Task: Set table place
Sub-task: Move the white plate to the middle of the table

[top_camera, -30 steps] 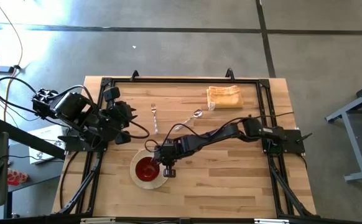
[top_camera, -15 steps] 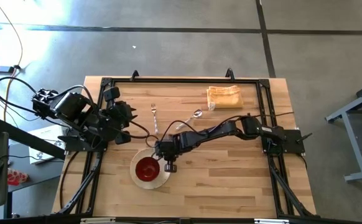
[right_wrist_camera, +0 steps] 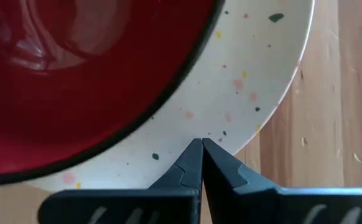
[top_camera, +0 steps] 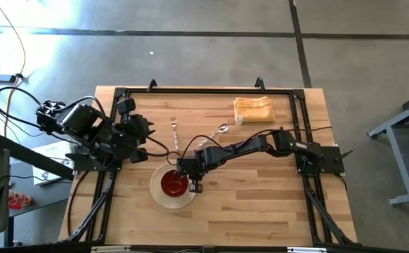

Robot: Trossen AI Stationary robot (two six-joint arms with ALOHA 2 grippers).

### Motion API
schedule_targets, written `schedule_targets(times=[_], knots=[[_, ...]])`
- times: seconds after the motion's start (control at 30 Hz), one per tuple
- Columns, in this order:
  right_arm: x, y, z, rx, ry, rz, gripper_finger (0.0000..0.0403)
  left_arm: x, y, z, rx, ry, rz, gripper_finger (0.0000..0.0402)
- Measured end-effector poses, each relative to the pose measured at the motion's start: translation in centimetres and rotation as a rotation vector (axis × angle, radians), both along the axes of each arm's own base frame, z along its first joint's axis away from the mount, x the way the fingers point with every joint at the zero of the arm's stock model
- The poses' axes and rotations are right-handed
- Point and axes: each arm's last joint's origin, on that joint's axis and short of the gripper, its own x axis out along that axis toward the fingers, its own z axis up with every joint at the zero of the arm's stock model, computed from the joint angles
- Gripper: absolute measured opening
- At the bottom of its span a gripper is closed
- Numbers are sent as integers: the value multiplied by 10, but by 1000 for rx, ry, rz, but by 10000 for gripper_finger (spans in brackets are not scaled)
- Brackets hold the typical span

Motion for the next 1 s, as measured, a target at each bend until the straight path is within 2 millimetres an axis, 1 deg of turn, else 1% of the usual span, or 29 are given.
schedule_targets(times=[0.17,0.3,0.43,0.53,0.6,0.63,0.7,0.77,0.83,0.9,0.93,1.0], knots=[[-4,-1,6,-3,19,0,0,0,0,0,11,-2,3,83],[-6,-1,18,-5,-1,8,0,0,0,0,17,-4,6,83],[-8,-2,24,-8,-2,15,0,0,0,0,17,-4,6,83],[-12,-3,37,-14,-9,29,0,0,0,-1,-14,3,-3,83],[-16,-4,49,-28,-16,34,0,3,-3,-8,-55,34,-10,83],[-19,-4,55,-46,-16,30,0,6,-4,-16,-81,62,-6,83],[-26,-8,71,-96,-18,25,0,10,-9,-41,-157,145,16,83],[-36,-14,89,-151,-19,5,0,9,-16,-73,-242,258,53,79],[-46,-22,109,-192,-22,-22,0,3,-25,-109,-337,394,111,67],[-57,-30,129,-218,-29,-41,0,-5,-39,-146,-445,519,160,49],[-63,-33,138,-230,-40,-53,0,-7,-47,-162,-501,547,166,38],[-74,-40,159,-241,-67,-74,0,-10,-65,-191,-604,524,151,13]])
